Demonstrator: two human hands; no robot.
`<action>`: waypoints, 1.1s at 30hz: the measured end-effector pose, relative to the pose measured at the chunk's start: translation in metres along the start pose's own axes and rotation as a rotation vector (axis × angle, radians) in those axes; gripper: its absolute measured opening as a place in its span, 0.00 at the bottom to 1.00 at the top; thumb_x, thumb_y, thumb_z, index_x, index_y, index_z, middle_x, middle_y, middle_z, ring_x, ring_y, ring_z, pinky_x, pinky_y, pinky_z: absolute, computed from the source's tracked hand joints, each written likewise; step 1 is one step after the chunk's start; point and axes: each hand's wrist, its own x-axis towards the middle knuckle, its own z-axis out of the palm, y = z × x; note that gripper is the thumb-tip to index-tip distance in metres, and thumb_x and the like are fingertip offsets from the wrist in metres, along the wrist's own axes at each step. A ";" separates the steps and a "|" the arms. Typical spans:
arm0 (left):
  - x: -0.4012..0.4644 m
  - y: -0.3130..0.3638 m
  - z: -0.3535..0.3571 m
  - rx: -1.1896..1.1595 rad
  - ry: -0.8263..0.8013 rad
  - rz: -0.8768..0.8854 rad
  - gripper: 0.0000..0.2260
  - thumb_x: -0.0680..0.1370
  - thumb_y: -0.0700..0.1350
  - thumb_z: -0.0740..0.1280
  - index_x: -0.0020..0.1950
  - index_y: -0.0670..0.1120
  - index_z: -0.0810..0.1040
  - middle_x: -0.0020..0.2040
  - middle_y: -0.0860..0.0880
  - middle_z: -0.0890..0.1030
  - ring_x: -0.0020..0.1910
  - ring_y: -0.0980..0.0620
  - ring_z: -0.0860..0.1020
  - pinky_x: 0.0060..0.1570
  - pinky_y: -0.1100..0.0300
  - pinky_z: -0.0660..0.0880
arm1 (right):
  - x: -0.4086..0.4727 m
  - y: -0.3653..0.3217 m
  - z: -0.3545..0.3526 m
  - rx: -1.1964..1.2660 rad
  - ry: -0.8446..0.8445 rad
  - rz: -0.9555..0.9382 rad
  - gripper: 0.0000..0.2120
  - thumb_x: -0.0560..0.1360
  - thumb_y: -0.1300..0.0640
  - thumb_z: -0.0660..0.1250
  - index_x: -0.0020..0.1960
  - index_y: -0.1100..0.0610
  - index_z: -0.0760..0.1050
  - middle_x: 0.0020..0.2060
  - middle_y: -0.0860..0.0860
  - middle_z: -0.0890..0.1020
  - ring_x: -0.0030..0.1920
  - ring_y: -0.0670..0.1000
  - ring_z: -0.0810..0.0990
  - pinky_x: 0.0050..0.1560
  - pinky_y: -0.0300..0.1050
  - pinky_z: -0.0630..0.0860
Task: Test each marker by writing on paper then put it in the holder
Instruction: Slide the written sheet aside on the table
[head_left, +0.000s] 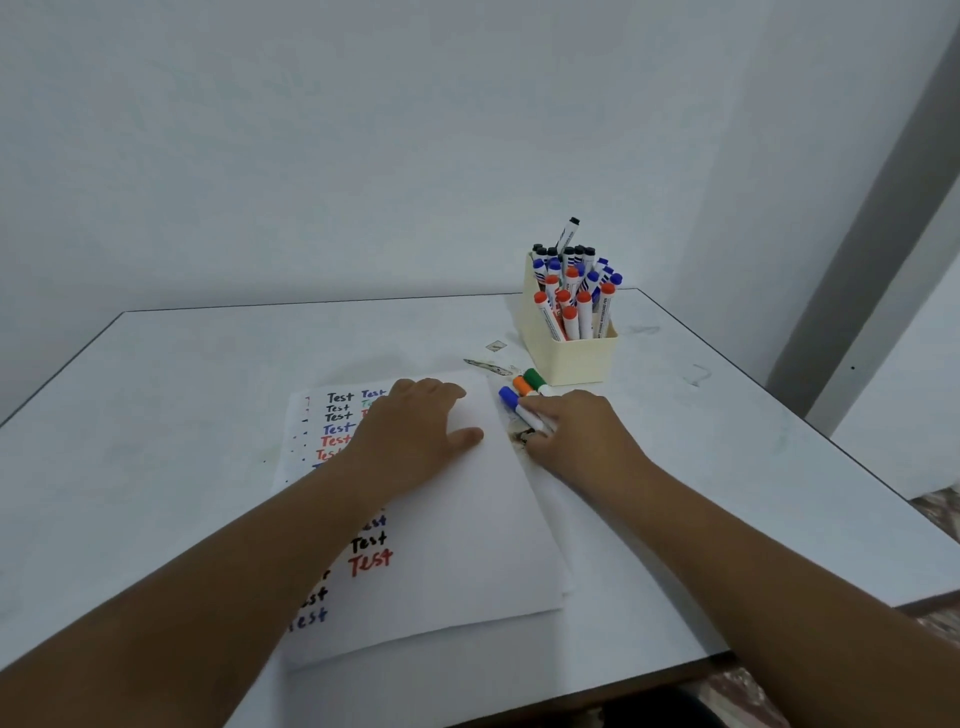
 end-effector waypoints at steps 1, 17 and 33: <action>-0.001 -0.002 0.000 0.002 0.001 -0.004 0.27 0.79 0.65 0.60 0.75 0.54 0.67 0.73 0.54 0.70 0.72 0.49 0.64 0.70 0.51 0.66 | 0.002 -0.001 0.003 0.020 0.014 -0.005 0.23 0.76 0.50 0.69 0.71 0.41 0.74 0.60 0.51 0.79 0.54 0.48 0.75 0.50 0.36 0.67; 0.024 -0.030 0.002 0.033 0.023 -0.066 0.28 0.78 0.66 0.59 0.74 0.53 0.67 0.72 0.52 0.71 0.71 0.47 0.65 0.68 0.48 0.66 | 0.074 -0.037 0.020 0.334 0.114 0.013 0.24 0.77 0.59 0.69 0.72 0.47 0.75 0.67 0.51 0.79 0.39 0.43 0.76 0.37 0.27 0.70; 0.071 -0.055 0.016 0.139 0.036 -0.114 0.33 0.75 0.74 0.53 0.71 0.54 0.69 0.70 0.52 0.72 0.68 0.47 0.68 0.65 0.48 0.65 | 0.135 -0.044 0.053 -0.486 0.154 -0.024 0.22 0.83 0.51 0.55 0.74 0.57 0.65 0.56 0.59 0.79 0.54 0.59 0.78 0.54 0.50 0.74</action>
